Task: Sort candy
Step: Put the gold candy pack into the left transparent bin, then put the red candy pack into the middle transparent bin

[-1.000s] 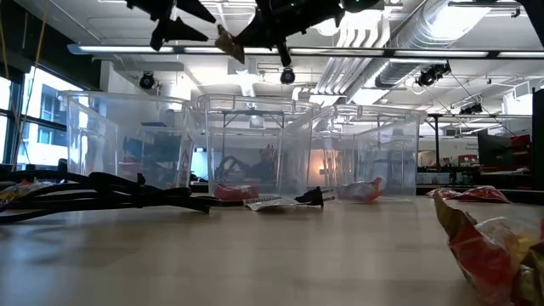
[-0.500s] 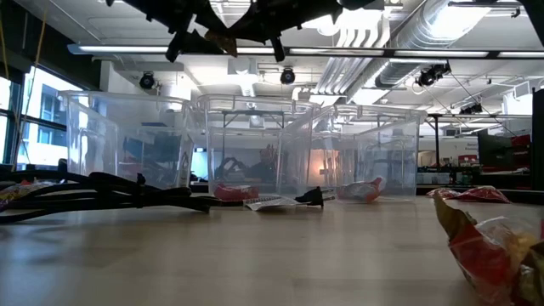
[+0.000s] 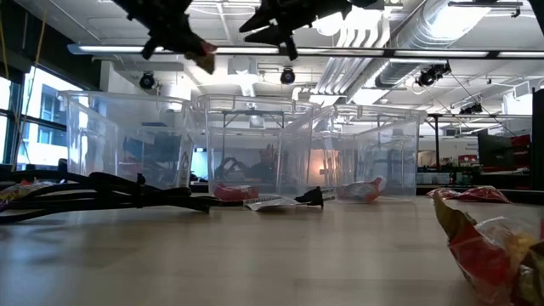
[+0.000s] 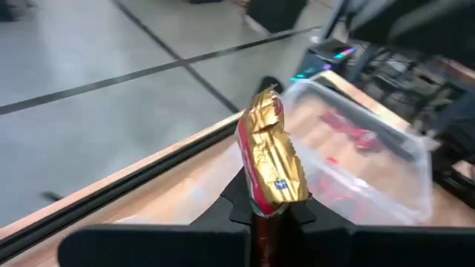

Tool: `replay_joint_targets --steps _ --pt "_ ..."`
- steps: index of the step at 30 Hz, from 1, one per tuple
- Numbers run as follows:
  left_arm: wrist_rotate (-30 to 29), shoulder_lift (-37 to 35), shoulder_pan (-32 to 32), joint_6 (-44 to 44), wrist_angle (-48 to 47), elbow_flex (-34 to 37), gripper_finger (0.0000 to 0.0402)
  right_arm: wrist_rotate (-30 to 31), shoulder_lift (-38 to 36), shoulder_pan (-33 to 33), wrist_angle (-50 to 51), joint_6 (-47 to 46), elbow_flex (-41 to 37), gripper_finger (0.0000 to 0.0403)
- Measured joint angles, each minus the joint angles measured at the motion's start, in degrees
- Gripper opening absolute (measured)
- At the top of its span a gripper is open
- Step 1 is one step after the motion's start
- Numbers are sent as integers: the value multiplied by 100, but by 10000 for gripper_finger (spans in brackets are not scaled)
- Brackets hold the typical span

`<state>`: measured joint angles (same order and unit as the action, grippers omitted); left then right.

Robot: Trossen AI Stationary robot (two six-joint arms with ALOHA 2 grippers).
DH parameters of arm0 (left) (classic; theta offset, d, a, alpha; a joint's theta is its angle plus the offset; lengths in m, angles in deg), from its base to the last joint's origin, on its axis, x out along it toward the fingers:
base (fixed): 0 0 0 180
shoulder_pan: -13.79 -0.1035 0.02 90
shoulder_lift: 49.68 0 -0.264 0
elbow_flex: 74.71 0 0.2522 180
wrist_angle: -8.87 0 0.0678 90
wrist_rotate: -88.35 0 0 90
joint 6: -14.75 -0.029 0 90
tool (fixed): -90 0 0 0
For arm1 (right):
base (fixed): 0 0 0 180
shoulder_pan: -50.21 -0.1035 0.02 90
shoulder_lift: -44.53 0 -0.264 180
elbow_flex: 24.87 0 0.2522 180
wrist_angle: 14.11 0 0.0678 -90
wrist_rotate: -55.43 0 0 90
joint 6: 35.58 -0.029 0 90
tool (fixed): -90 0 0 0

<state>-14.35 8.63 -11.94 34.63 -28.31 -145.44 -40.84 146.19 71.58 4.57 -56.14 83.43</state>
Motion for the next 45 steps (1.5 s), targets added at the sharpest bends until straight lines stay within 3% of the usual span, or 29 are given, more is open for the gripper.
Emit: replay_joint_targets --steps 3,7,11,13,21,31,36,45 --pt "-253 -332 -148 269 -456 -2 4 193 -130 132 131 263 2 140" --pt "-364 -532 -283 1244 -2085 -7 2 189 -225 234 371 458 2 175" --pt "-326 -307 -286 2158 -3992 1 1 191 -230 323 866 596 2 185" --pt "-442 -153 -274 2322 -4439 7 5 205 -229 361 1016 728 2 186" --pt "-300 317 -93 1951 -3313 2 76 352 -682 404 1734 1442 2 186" --pt "-283 750 -126 1652 -3691 2 195 1885 -1421 389 4200 1519 -295 186" --pt "-491 591 -157 1445 -3684 2 222 2383 -2032 626 4336 753 -1455 186" --pt "-447 422 -489 1283 -3670 2 228 3212 -2900 1984 5117 -2082 -3119 186"
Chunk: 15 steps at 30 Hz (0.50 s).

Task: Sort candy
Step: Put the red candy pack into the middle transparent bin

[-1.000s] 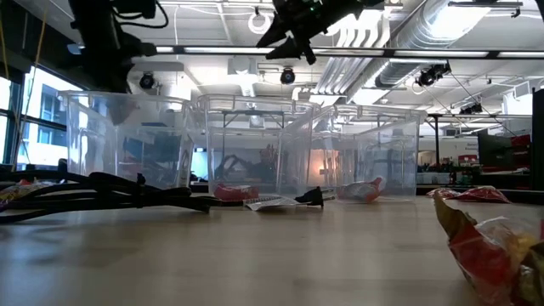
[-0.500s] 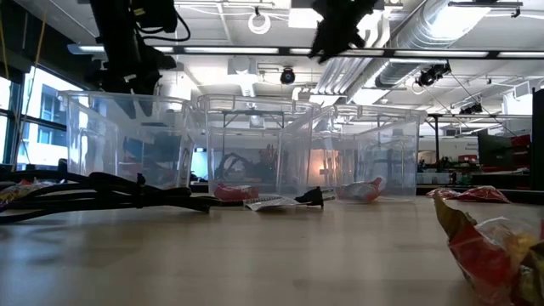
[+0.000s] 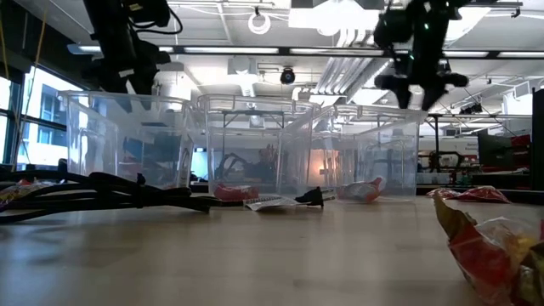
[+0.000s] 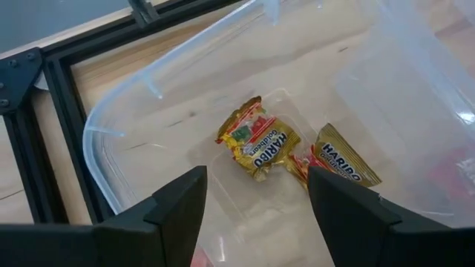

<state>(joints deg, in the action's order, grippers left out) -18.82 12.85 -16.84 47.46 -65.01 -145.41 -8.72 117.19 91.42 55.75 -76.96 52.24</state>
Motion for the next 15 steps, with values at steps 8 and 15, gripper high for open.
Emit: replay_joint_targets --steps 8,15 --pt "250 4 -227 -148 1 0 228 -198 462 943 -995 -537 -1089 186" --pt "614 4 -191 13 1 0 228 163 1271 1032 -1223 -1208 -1189 185"
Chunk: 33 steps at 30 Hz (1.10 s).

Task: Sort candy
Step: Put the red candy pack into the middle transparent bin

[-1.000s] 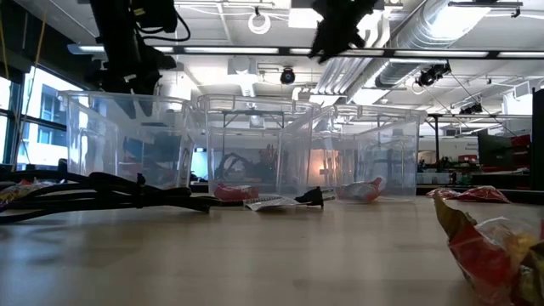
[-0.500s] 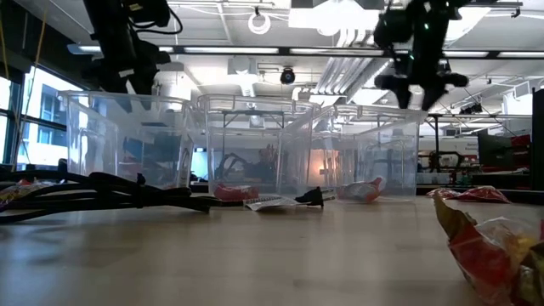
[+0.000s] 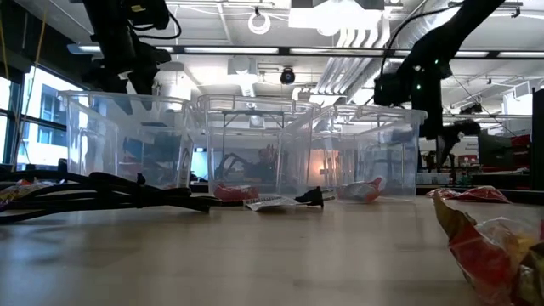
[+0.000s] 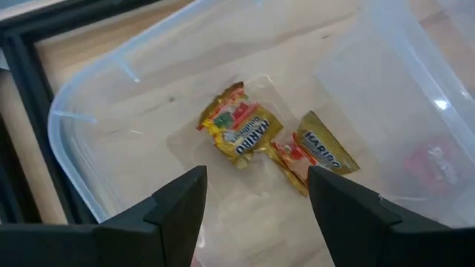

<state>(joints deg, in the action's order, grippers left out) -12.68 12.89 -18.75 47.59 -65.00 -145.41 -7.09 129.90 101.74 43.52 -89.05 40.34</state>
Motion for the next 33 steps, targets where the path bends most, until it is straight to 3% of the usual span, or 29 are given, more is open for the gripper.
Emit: replay_joint_targets --steps 8,12,20,24,30,33 --pt "206 -2 147 162 4 0 228 -236 873 58 42 -853 -247 158" --pt "194 -2 228 155 6 0 228 74 943 62 -88 -1508 -348 150" --pt "151 -2 226 -69 7 0 228 -220 917 21 -562 -1364 -811 140" --pt "151 -15 226 -198 7 0 228 -232 873 -44 -824 -1753 -1094 110" --pt "146 -265 220 -249 65 0 228 -492 646 -283 -619 -1066 -909 15" --pt "127 -483 220 -243 195 0 228 -612 438 -354 -646 -930 -641 13"
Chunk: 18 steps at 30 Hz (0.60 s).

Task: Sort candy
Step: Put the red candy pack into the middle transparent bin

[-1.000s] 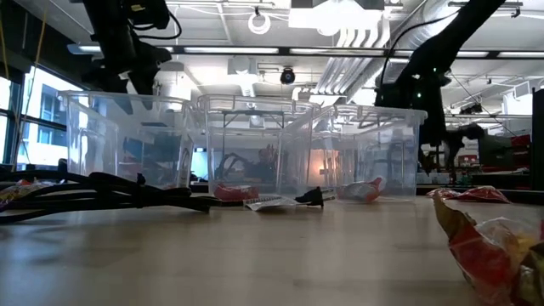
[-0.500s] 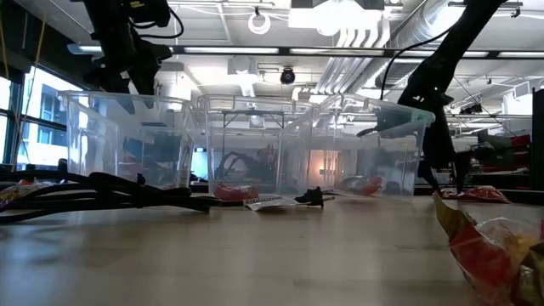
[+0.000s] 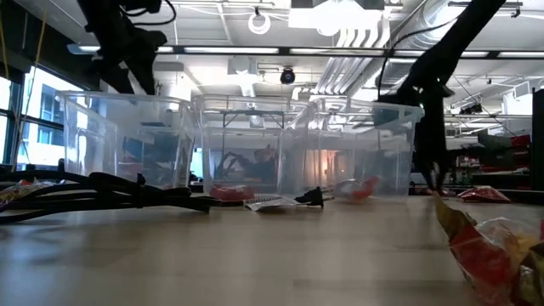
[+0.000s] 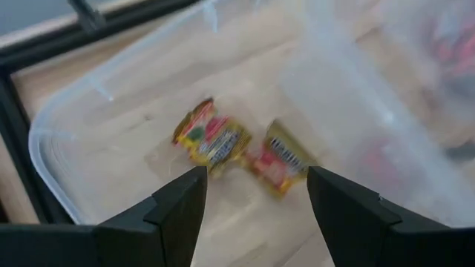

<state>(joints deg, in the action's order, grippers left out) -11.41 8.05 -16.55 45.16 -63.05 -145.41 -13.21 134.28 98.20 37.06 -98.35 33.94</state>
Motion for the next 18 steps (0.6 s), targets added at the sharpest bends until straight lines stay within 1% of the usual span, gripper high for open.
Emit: replay_joint_targets --steps 3,8,11,13,16,18 --pt "-100 -229 0 61 211 0 228 188 -222 -16 -93 190 262 5" --pt "-308 -638 0 81 543 0 228 694 -668 -152 -30 615 760 3" --pt "-332 -878 0 -51 826 0 228 994 -945 -260 -41 1212 1120 2" --pt "-336 -1006 0 -144 1058 0 228 1084 -1134 -366 -226 1911 1380 1" --pt "-340 -1100 0 -276 1435 -2 228 943 -1298 -617 -527 2693 1735 1" --pt "-339 -1115 0 -356 1661 -2 228 578 -1339 -837 -906 3032 1937 0"
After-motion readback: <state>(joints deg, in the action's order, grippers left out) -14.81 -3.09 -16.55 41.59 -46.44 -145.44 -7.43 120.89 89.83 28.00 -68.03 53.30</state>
